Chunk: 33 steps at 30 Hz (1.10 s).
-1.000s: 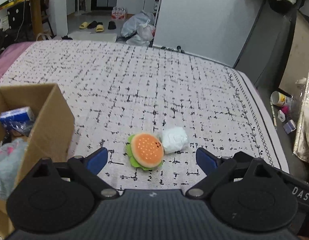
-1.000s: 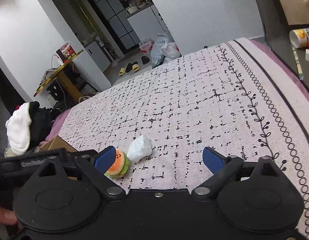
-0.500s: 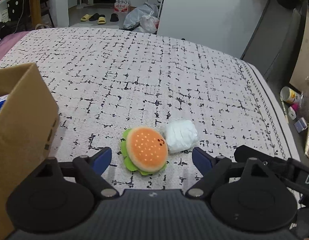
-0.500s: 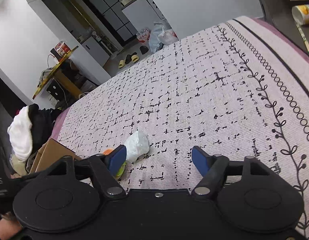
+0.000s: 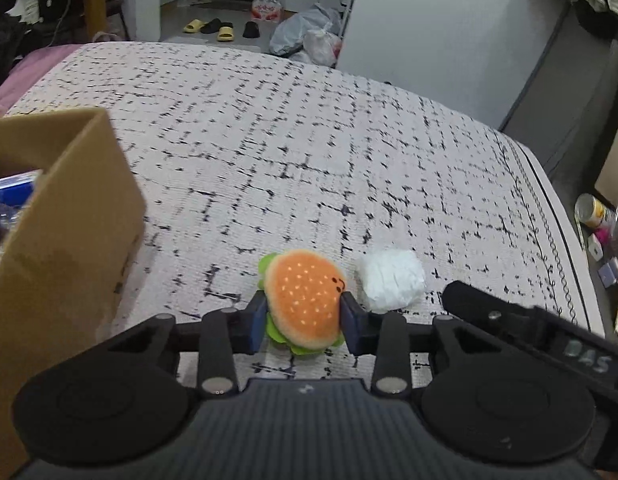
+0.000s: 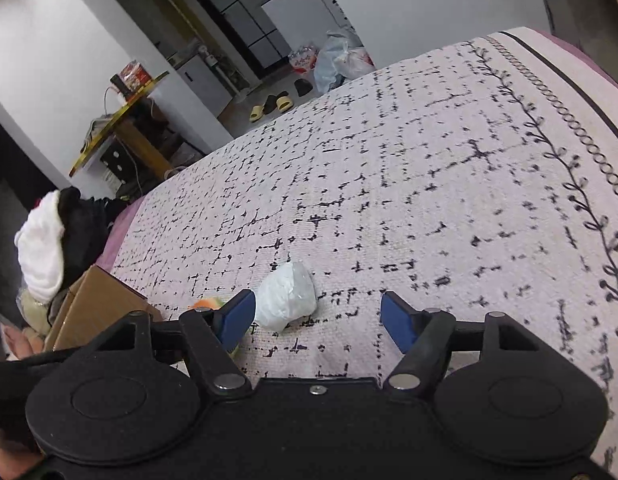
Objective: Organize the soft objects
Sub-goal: 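Lift the burger plush with the left tool while the right tool grasps the white plastic bag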
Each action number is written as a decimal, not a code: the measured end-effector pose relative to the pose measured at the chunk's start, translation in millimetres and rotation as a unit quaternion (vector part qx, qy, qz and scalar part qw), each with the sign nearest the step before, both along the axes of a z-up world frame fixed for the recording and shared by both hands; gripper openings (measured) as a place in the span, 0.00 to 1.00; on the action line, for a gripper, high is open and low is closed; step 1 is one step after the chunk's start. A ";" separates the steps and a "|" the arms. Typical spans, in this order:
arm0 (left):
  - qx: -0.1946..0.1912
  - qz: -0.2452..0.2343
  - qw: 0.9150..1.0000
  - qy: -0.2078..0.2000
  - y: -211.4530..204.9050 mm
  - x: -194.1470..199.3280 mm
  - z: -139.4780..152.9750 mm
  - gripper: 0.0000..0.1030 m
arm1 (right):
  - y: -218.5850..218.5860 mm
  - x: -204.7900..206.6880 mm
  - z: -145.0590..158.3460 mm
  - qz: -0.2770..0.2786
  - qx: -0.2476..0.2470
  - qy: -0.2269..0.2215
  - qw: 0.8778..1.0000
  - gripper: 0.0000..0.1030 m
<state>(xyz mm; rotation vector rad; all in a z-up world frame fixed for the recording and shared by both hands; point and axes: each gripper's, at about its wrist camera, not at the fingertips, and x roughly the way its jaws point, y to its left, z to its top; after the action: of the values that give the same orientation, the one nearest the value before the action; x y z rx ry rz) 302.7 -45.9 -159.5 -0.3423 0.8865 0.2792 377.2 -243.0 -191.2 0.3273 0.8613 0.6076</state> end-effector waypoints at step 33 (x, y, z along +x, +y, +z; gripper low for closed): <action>-0.001 0.002 0.997 -0.074 30.2 -46.8 82.1 0.36 | 74.3 -33.1 20.2 0.061 -0.173 -0.114 0.976 0.43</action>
<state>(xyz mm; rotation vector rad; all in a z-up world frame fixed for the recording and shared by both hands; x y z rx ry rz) 255.9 -15.8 -77.4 -0.3630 0.7400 0.2535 344.1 -168.8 -171.0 -0.1110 0.7512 0.5829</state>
